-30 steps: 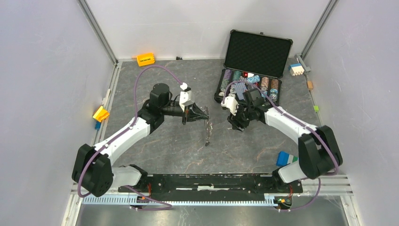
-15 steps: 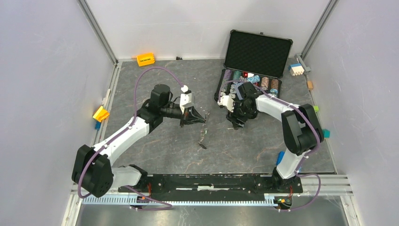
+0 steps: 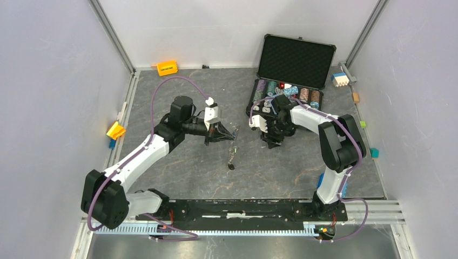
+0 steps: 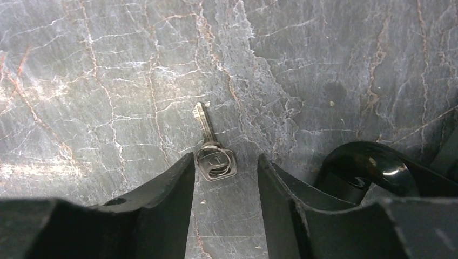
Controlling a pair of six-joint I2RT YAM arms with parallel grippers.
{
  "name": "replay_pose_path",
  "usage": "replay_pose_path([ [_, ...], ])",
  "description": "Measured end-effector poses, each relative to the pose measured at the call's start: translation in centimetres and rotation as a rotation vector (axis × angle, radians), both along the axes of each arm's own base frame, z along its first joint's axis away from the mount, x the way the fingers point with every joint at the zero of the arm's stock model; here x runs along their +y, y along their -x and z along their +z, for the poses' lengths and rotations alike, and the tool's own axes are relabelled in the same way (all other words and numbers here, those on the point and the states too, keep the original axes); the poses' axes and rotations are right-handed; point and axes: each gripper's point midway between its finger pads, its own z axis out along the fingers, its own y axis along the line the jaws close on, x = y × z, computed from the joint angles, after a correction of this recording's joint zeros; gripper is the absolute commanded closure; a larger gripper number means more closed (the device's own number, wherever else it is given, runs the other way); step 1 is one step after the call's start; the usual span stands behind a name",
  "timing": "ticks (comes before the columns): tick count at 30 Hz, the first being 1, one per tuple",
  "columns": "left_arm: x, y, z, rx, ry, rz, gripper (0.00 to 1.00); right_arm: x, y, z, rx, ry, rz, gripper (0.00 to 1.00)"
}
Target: Put the keys on the keyring
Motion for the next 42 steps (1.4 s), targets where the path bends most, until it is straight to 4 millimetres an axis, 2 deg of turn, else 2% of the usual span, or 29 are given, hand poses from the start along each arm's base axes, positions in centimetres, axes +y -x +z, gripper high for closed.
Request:
replay_pose_path([
  [4,0.0,0.0,0.1,-0.005,0.001,0.001,0.98,0.1,0.4,0.0,0.009,-0.007,0.023,0.57],
  [14,0.2,-0.1,0.2,-0.015,0.003,0.002,0.98,0.1,0.5,0.1,0.024,-0.039,0.020,0.85],
  [19,0.2,-0.1,0.2,-0.015,0.002,0.002,0.98,-0.7,0.3,0.7,0.024,-0.056,-0.017,0.94],
  [25,0.2,-0.1,0.2,-0.019,0.003,0.002,0.98,-2.0,0.5,2.2,0.006,-0.079,-0.067,0.99],
  [27,0.2,-0.1,0.2,-0.019,0.002,0.002,0.98,-2.4,0.7,2.5,0.003,-0.085,-0.082,0.94],
  [31,0.2,-0.1,0.2,-0.019,0.003,0.002,0.98,-2.7,1.5,2.5,0.016,-0.096,-0.098,0.67],
  [34,0.2,-0.1,0.2,-0.019,0.002,0.002,0.98,-2.5,1.6,2.5,0.024,-0.109,-0.095,0.54],
  [39,0.2,-0.1,0.2,-0.020,0.003,0.001,0.98,-1.9,1.3,2.0,0.047,-0.133,-0.088,0.42],
  [42,0.2,-0.1,0.2,-0.022,0.003,0.002,0.98,-1.7,1.2,1.2,0.065,-0.135,-0.081,0.40],
])
